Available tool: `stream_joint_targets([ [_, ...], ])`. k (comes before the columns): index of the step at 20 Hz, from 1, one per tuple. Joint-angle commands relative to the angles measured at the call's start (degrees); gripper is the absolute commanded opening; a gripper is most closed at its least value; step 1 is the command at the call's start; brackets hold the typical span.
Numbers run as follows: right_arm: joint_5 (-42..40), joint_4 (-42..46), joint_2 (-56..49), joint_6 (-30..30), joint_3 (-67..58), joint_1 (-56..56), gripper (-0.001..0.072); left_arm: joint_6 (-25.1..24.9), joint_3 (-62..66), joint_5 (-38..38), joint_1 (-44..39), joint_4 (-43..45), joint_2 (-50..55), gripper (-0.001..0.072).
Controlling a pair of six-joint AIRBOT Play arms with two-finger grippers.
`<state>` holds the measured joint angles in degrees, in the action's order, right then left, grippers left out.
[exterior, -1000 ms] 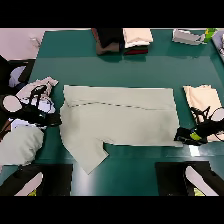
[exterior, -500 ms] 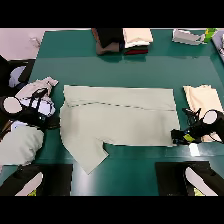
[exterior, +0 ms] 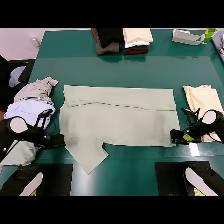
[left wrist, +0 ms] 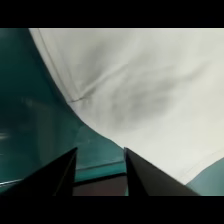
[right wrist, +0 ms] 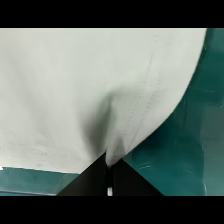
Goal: Fold the shirts.
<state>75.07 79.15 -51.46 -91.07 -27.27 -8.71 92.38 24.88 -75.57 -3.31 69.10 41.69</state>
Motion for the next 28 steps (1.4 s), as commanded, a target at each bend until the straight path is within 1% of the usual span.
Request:
stream_joint_targets([
  [1, -0.4, -0.1, 0.0, 0.0, 0.0, 0.1, 0.0018, 0.6, -3.9, 3.6, 0.0, -3.5, -0.8, 0.0385],
  [8, -0.3, -0.1, 0.0, 0.0, 0.0, 0.1, 0.0018, 0.8, -4.0, 8.5, 0.0, -4.3, -0.8, 0.0385],
  [16, 0.0, -0.1, 0.0, 0.0, 0.0, 0.1, 0.0018, 0.7, -6.9, 9.6, 0.0, -5.3, -0.7, 0.0383],
  [17, 0.0, -0.1, 0.0, 0.0, 0.0, 0.1, 0.0018, 0.7, -6.9, 10.0, 0.0, -5.3, -0.8, 0.0345],
  [18, 0.0, -0.1, 0.0, 0.0, 0.0, 0.1, 0.0018, 0.6, -6.9, 10.4, 0.0, -5.3, -0.8, 0.0170],
  [19, -0.1, -0.1, 0.0, 0.0, 0.0, 0.1, 0.0018, 0.6, -6.8, 10.6, 0.0, -5.4, -0.8, 0.0080],
  [20, 0.1, -0.1, 0.0, 0.0, -0.4, 0.1, 0.0018, 0.3, -6.7, 10.5, 0.0, -5.8, -0.8, 0.0027],
  [22, 1.9, 0.0, 0.0, 0.1, -3.1, 0.1, 0.0018, -1.4, -5.0, 8.1, 0.0, -5.7, -0.8, 0.0026],
  [24, 5.6, 0.4, 0.3, 0.8, -7.1, 0.1, 0.0017, -2.6, -1.4, 3.1, 0.0, -4.2, -1.7, 0.0025],
  [26, 8.5, 2.0, 3.1, 1.2, -9.4, 0.1, 0.0017, -2.4, 2.6, -1.4, 0.0, -1.0, -5.4, 0.0025],
  [28, 11.0, 2.6, 7.3, 1.2, -10.4, 0.1, 0.0017, -2.5, 6.8, -7.2, 0.0, 0.2, -8.7, 0.0025],
])
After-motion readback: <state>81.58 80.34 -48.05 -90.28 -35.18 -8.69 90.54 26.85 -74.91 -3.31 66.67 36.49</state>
